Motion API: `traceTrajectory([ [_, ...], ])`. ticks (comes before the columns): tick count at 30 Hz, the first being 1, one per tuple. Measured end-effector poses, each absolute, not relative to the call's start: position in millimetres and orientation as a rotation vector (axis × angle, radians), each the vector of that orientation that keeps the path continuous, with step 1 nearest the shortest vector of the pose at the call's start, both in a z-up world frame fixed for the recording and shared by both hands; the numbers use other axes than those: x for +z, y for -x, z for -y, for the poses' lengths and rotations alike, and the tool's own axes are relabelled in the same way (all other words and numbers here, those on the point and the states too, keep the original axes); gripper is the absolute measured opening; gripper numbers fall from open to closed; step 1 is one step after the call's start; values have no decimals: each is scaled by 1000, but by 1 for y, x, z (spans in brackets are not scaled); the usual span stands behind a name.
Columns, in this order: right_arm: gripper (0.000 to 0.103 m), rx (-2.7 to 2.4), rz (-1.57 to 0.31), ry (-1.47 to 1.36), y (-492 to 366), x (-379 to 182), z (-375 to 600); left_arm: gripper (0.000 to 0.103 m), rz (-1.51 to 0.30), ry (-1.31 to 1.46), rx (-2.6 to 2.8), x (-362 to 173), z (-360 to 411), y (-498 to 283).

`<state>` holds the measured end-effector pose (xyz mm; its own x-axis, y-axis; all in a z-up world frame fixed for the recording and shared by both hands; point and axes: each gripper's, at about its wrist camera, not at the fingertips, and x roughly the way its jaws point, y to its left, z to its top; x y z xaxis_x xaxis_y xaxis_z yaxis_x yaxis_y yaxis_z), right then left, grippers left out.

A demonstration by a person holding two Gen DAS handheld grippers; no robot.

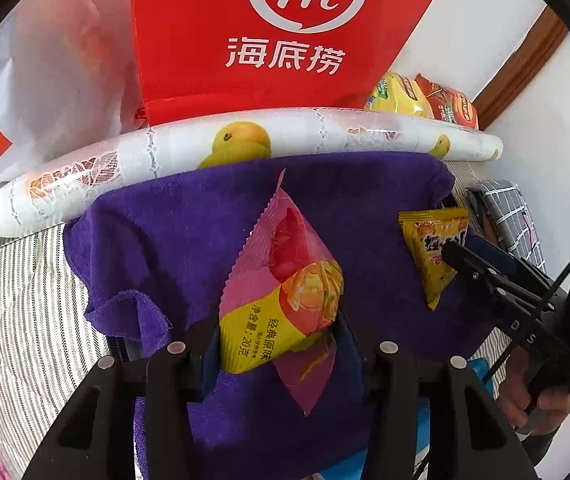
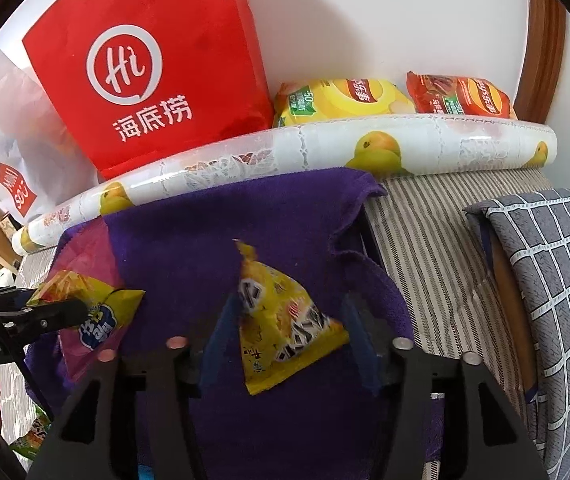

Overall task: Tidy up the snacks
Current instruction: 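Open both tools to drop the snack bags onto the purple towel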

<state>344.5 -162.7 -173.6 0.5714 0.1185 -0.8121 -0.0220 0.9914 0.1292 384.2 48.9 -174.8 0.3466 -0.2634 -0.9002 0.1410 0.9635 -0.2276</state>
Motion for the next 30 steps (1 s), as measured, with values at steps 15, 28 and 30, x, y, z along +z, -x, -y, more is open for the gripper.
traceTrajectory([
  [15,67,53,-920,-101,-335,-155,159,74,-1119,131,-320,-144,-52,-371],
  [28,68,-91,-946,-43,-291,-138,157,78,-1027,118,-357,-100,-46,-346],
  [30,69,-106,-954,-51,-282,-136,159,78,-1016,104,-367,-94,-41,-340],
])
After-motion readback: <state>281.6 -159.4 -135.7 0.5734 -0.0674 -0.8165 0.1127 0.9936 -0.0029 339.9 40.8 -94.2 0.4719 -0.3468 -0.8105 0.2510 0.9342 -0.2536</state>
